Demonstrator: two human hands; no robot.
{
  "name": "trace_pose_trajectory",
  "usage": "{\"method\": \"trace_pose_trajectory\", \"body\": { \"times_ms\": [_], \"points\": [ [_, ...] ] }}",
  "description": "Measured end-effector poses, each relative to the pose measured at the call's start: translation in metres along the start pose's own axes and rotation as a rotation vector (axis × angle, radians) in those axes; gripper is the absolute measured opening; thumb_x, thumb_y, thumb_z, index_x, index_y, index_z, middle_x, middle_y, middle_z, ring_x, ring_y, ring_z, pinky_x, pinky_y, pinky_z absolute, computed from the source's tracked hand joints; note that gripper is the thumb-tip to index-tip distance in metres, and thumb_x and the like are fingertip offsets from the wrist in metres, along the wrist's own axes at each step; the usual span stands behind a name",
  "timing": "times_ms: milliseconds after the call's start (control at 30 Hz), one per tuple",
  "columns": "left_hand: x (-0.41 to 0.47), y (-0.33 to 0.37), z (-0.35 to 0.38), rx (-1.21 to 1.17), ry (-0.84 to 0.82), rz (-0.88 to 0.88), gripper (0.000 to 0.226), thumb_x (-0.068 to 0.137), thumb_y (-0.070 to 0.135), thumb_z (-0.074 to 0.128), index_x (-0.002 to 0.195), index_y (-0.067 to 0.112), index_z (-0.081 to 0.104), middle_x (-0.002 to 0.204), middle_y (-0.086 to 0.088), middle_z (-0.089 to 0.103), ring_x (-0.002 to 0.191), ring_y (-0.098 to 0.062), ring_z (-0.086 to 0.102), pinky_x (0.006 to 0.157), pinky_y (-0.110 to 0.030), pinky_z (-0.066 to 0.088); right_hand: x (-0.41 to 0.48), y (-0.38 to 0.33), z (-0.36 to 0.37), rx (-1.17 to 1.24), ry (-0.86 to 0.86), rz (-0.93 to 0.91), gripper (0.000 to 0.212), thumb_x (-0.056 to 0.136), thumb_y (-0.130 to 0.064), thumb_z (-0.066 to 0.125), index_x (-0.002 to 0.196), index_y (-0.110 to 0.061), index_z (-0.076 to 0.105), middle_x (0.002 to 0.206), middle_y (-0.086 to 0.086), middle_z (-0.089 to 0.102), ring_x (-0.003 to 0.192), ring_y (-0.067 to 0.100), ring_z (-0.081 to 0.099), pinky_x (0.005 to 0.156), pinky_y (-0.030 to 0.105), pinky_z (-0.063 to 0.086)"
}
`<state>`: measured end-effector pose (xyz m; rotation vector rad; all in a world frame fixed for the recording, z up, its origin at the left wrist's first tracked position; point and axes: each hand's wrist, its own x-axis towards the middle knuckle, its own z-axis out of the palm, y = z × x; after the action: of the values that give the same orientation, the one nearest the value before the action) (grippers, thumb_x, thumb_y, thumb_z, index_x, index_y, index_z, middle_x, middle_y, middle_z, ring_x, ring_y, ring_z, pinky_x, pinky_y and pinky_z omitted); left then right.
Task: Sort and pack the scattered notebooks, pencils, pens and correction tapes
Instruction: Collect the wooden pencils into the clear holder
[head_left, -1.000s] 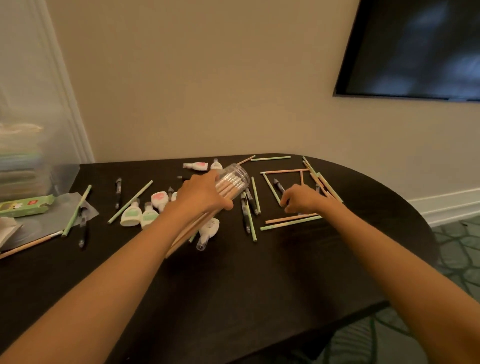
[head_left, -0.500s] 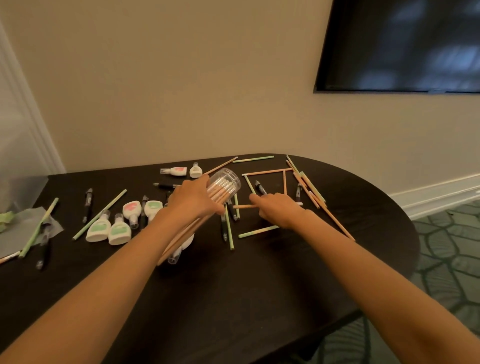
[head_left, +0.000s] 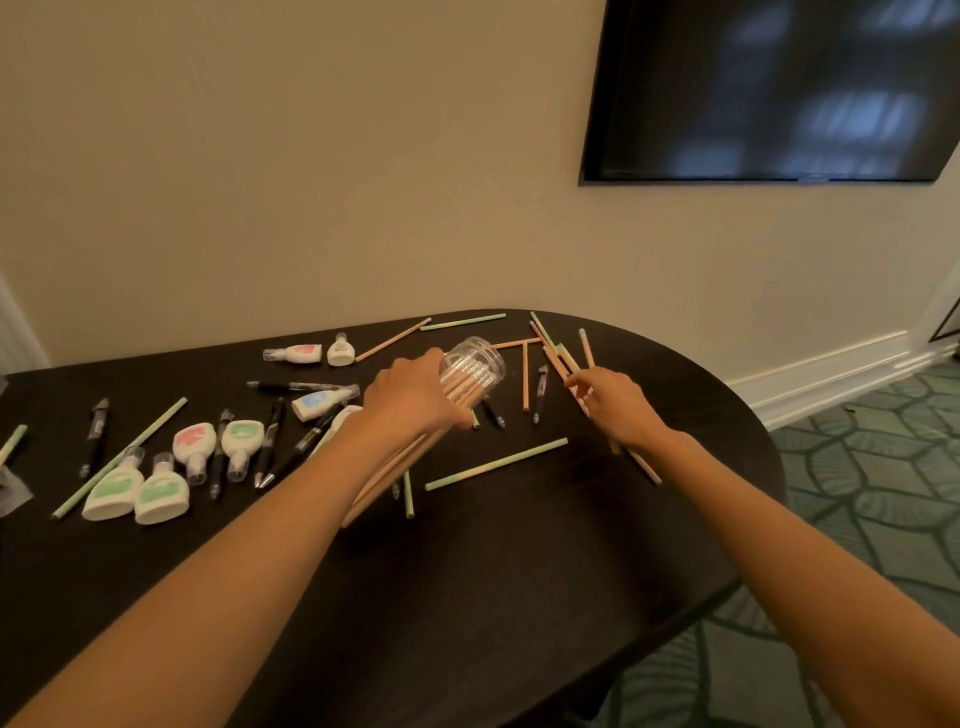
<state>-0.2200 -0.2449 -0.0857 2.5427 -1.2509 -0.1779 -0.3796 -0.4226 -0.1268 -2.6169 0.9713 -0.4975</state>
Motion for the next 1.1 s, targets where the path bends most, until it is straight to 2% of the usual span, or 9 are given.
{"method": "trace_pose_trajectory", "body": {
  "times_ms": [100,167,200,333,500,633,833,967,1100],
  "points": [
    [0.007,0.011,0.006,0.022,-0.011,0.000,0.071,0.067,0.049,0.072,0.124,0.023,0.039,0.119,-0.006,0.053,0.106,-0.027,0.051,0.078,-0.035,0.043,-0.003,0.021,0.002,-0.016,0.006,0.039,0.081,0.084,0.010,0.052,0.147,-0.030,0.020,0.153,0.005,0.022,0.114,0.029,0.054,0.094,0.047,0.048],
    [0.011,0.014,0.008,0.027,-0.019,0.003,0.074,0.067,0.049,0.072,0.128,0.023,0.037,0.120,-0.006,0.053,0.107,-0.026,0.052,0.077,-0.035,0.042,-0.004,0.028,0.006,-0.100,0.000,0.047,0.094,0.084,0.009,0.053,0.149,-0.032,-0.001,0.158,0.002,0.002,0.116,0.031,0.054,0.093,0.048,0.046],
    [0.013,0.015,0.008,0.025,-0.018,0.003,0.076,0.067,0.048,0.072,0.129,0.023,0.037,0.120,-0.006,0.053,0.106,-0.025,0.052,0.076,-0.035,0.042,-0.003,0.030,0.009,-0.124,-0.019,0.082,0.093,0.085,0.007,0.053,0.149,-0.030,-0.004,0.158,0.005,0.005,0.115,0.031,0.054,0.091,0.046,0.046],
    [0.021,0.019,0.012,0.031,-0.018,0.005,0.075,0.067,0.048,0.072,0.128,0.023,0.038,0.119,-0.005,0.053,0.103,-0.024,0.053,0.072,-0.033,0.041,0.007,0.039,0.017,-0.079,-0.023,0.348,0.039,0.092,-0.020,0.053,0.128,-0.007,0.043,0.124,0.014,0.049,0.097,0.024,0.058,0.077,0.034,0.049],
    [0.030,0.027,0.013,0.043,-0.021,0.003,0.067,0.068,0.048,0.071,0.121,0.021,0.040,0.115,-0.006,0.054,0.100,-0.024,0.053,0.072,-0.033,0.043,0.016,0.043,0.013,-0.063,-0.166,0.410,0.027,0.086,-0.029,0.063,0.098,-0.007,0.057,0.075,0.001,0.052,0.064,0.011,0.054,0.050,0.019,0.041],
    [0.037,0.033,0.015,0.034,-0.035,0.005,0.070,0.069,0.047,0.071,0.125,0.022,0.039,0.119,-0.007,0.053,0.104,-0.026,0.053,0.079,-0.036,0.046,0.028,0.043,0.010,0.016,-0.168,0.433,0.023,0.084,-0.028,0.064,0.082,-0.010,0.050,0.074,0.002,0.051,0.061,0.011,0.052,0.047,0.019,0.038],
    [0.051,0.040,0.013,0.075,-0.052,0.009,0.071,0.070,0.047,0.071,0.127,0.021,0.038,0.120,-0.008,0.053,0.104,-0.025,0.052,0.074,-0.034,0.043,0.060,0.028,0.006,0.007,0.009,0.335,0.028,0.098,-0.025,0.037,0.101,-0.005,0.056,0.075,0.003,0.055,0.061,0.014,0.053,0.052,0.024,0.040],
    [0.062,0.036,0.008,0.082,-0.036,0.011,0.071,0.070,0.047,0.072,0.127,0.019,0.039,0.119,-0.008,0.053,0.105,-0.025,0.052,0.079,-0.036,0.045,0.078,0.020,0.014,-0.081,-0.050,0.323,0.024,0.096,-0.017,0.042,0.112,-0.004,0.054,0.098,0.011,0.059,0.072,0.017,0.054,0.055,0.025,0.041],
    [0.071,0.029,0.005,0.112,-0.040,0.008,0.070,0.071,0.048,0.071,0.126,0.017,0.039,0.120,-0.008,0.053,0.106,-0.026,0.052,0.086,-0.038,0.048,0.087,0.021,0.026,-0.076,-0.141,0.358,0.028,0.091,-0.018,0.056,0.116,-0.004,0.054,0.098,0.009,0.056,0.073,0.015,0.055,0.058,0.023,0.046]
  ]
}}
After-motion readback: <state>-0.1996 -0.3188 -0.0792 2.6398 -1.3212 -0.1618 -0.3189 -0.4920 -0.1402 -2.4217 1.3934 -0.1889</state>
